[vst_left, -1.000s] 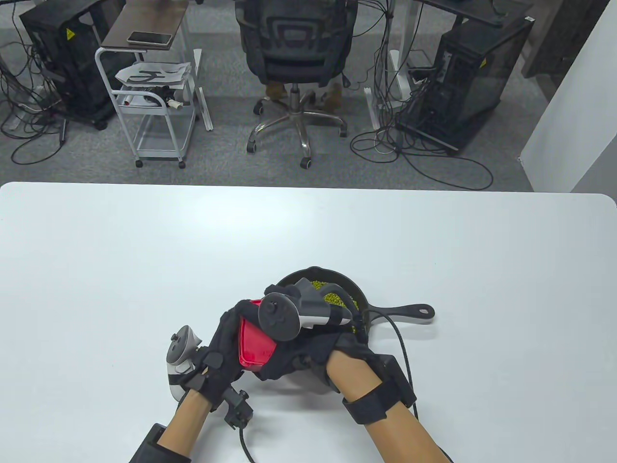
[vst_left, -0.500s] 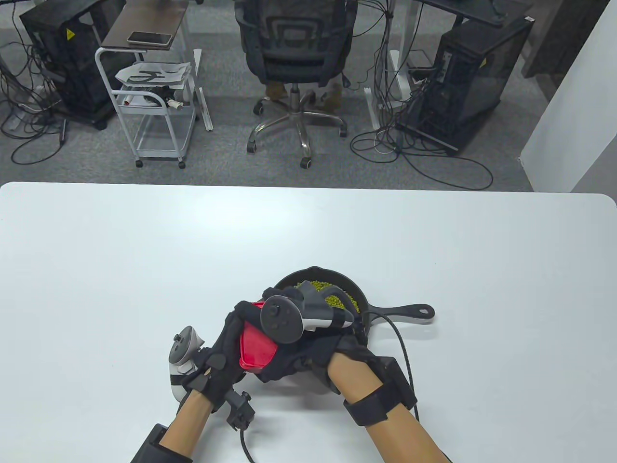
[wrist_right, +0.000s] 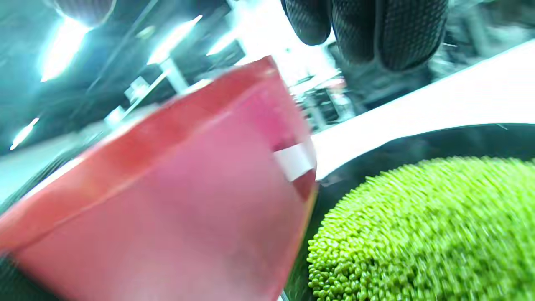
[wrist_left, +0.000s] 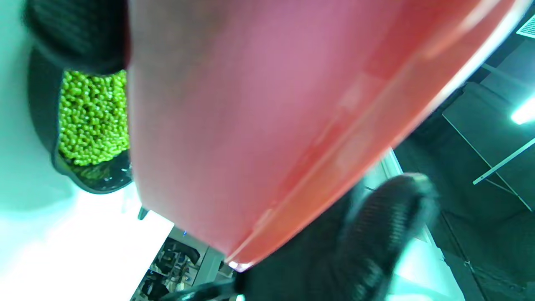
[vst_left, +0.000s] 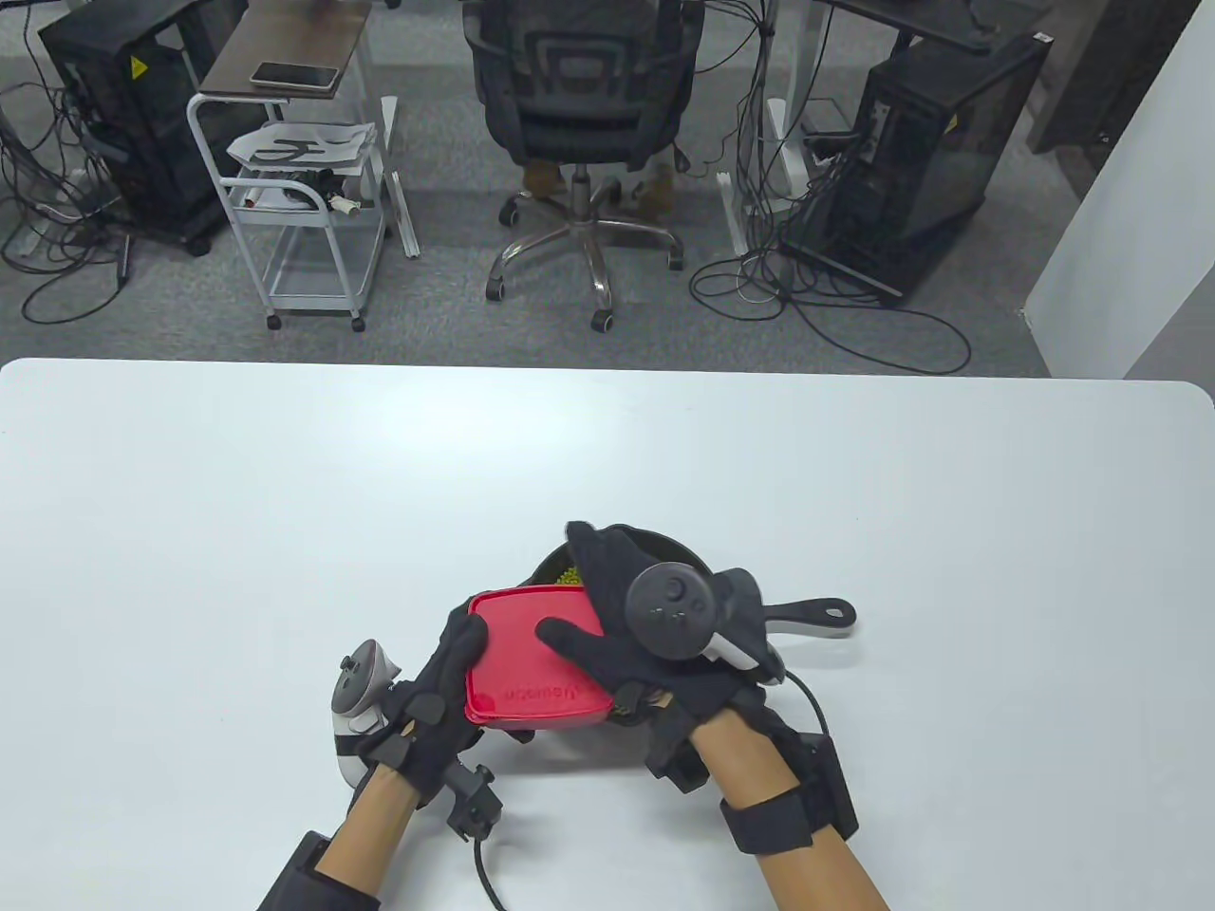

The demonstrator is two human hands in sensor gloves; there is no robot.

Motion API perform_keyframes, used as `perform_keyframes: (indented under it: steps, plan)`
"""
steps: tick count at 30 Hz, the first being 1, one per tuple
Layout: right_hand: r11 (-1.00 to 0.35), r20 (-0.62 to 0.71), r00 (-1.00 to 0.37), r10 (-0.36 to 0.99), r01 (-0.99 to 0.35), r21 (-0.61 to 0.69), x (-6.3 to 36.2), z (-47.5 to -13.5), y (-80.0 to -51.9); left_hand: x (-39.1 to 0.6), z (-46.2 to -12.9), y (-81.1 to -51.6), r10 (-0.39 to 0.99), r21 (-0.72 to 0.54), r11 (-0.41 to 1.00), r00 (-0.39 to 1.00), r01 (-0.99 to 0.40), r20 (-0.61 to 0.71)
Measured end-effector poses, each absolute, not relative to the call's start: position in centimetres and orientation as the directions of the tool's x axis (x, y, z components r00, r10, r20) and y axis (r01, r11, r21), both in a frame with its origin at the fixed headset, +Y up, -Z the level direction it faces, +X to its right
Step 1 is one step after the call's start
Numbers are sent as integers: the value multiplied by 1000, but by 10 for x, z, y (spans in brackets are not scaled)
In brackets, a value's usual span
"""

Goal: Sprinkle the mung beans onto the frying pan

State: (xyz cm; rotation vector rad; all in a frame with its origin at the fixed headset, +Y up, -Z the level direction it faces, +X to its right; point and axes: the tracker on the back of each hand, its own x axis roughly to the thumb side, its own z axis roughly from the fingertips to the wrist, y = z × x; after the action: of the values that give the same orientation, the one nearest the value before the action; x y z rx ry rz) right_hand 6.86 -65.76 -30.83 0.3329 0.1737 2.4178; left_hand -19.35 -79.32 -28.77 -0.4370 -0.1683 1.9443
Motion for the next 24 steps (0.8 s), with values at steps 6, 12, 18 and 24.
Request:
perform_keyframes:
  steps: [6,12,18,24]
  plan:
    - [-443,-116,-512,851,-819,364,84,-302,-706,-184,-291,-792,907,-340,-415,-358,-844,-221]
    - [-303,-179,-371,911,-898,318,75,-296,-725,-177,-289,-793,906,-298,-409,-346,-862,-243]
    - [-243,-200,-294,935,-939,245,78,-294,-735,-174,-289,-789,911,-244,-388,-331,-889,-246]
    - [-152,-215,-196,957,-966,207,83,-291,-743,-168,-286,-788,915,-242,-380,-325,-893,-239]
